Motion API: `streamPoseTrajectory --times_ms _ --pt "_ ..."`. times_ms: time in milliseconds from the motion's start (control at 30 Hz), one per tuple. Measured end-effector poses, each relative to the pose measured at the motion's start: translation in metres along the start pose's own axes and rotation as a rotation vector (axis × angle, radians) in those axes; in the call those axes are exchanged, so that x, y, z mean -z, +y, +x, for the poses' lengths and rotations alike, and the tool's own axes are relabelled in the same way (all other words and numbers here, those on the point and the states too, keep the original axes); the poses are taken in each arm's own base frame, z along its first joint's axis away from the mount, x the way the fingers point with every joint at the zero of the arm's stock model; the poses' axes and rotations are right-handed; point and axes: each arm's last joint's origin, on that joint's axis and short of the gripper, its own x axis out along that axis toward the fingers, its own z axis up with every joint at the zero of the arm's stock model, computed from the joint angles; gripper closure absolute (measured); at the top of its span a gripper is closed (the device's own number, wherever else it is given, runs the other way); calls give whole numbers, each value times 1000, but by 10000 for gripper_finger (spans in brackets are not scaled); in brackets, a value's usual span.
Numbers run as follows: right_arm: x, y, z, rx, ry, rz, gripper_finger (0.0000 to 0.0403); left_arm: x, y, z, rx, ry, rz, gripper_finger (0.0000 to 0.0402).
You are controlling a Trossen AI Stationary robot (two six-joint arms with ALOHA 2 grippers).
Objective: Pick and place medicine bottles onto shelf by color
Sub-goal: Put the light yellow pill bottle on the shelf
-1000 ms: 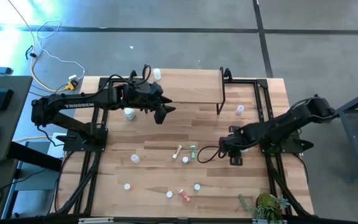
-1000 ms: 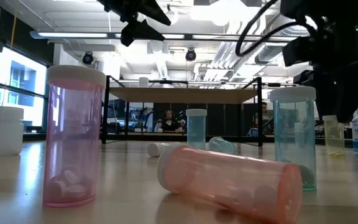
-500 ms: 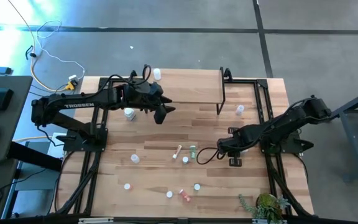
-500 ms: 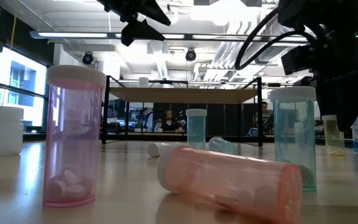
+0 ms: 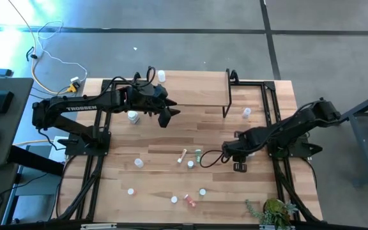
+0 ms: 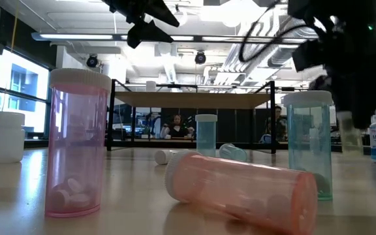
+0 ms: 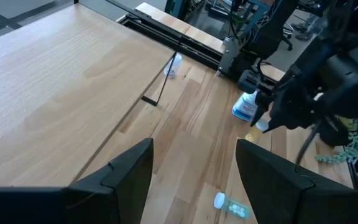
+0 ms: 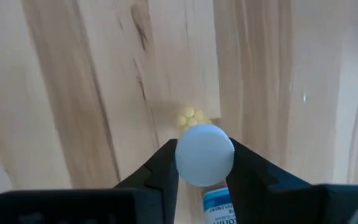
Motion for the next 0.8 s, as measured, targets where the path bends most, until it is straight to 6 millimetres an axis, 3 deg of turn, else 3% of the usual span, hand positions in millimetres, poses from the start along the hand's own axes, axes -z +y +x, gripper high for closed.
streamPoseTrajectory --times_ms 367,800 --pt "-34 -18 -51 16 -86 46 308 0 0 0 0 0 0 184" --pt "-66 -75 -125 91 -254 94 308 0 0 0 0 0 0 184"
